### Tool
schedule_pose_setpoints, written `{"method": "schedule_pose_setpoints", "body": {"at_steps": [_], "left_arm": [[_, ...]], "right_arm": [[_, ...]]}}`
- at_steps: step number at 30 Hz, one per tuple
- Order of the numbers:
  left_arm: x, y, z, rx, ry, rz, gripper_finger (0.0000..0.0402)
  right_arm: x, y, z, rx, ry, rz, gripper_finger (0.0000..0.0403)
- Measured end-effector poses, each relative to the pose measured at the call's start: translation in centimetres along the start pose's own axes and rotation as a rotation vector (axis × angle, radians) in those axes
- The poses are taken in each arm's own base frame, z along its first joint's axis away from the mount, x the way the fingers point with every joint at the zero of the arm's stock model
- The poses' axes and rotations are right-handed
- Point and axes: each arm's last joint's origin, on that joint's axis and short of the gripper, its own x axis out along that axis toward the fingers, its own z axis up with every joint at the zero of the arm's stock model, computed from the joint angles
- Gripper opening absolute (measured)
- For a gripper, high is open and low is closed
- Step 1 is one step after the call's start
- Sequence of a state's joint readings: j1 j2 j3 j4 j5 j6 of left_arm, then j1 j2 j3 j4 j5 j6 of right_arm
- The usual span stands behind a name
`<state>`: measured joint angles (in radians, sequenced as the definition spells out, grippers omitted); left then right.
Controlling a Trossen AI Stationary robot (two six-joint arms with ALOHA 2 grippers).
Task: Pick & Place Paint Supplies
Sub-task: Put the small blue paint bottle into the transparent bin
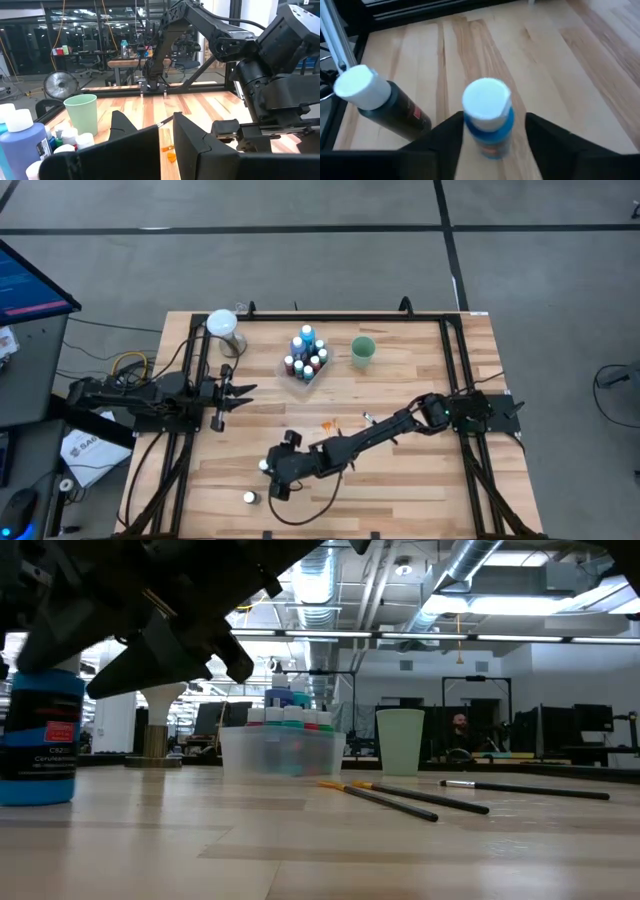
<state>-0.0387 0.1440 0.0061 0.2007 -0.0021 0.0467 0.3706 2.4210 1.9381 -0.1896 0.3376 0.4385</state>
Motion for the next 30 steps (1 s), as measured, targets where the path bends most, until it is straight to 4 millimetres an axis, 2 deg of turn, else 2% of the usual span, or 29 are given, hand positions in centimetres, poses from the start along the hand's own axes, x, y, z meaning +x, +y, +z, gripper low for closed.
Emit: {"method": "schedule_pose_setpoints", "body": {"at_steps": [9, 11, 22, 26, 30], "left_arm": [[-0.1, 0.0, 0.1, 0.000, -0.010, 0.001, 0.0001], [-0.2, 0.0, 0.3, 0.000, -0.031, 0.002, 0.0001], [-1.1, 0.1, 1.7, 0.000, -0.189, 0.011, 0.0001], [-1.1, 0.1, 1.7, 0.000, -0.191, 0.011, 0.0001], [-1.1, 0.1, 1.7, 0.000, -0.194, 0.011, 0.0001]], "right_arm": [[0.1, -0.5, -0.1, 0.068, 0.022, -0.022, 0.0032], [0.2, -0.7, 0.0, 0.080, 0.023, -0.026, 0.0009], [0.3, -1.1, 0.1, 0.112, 0.024, -0.033, 0.0007], [-0.3, -1.1, 0.5, 0.085, 0.037, -0.032, 0.0029], [-2.1, -0.5, 2.2, -0.007, 0.005, 0.008, 0.0074]]}}
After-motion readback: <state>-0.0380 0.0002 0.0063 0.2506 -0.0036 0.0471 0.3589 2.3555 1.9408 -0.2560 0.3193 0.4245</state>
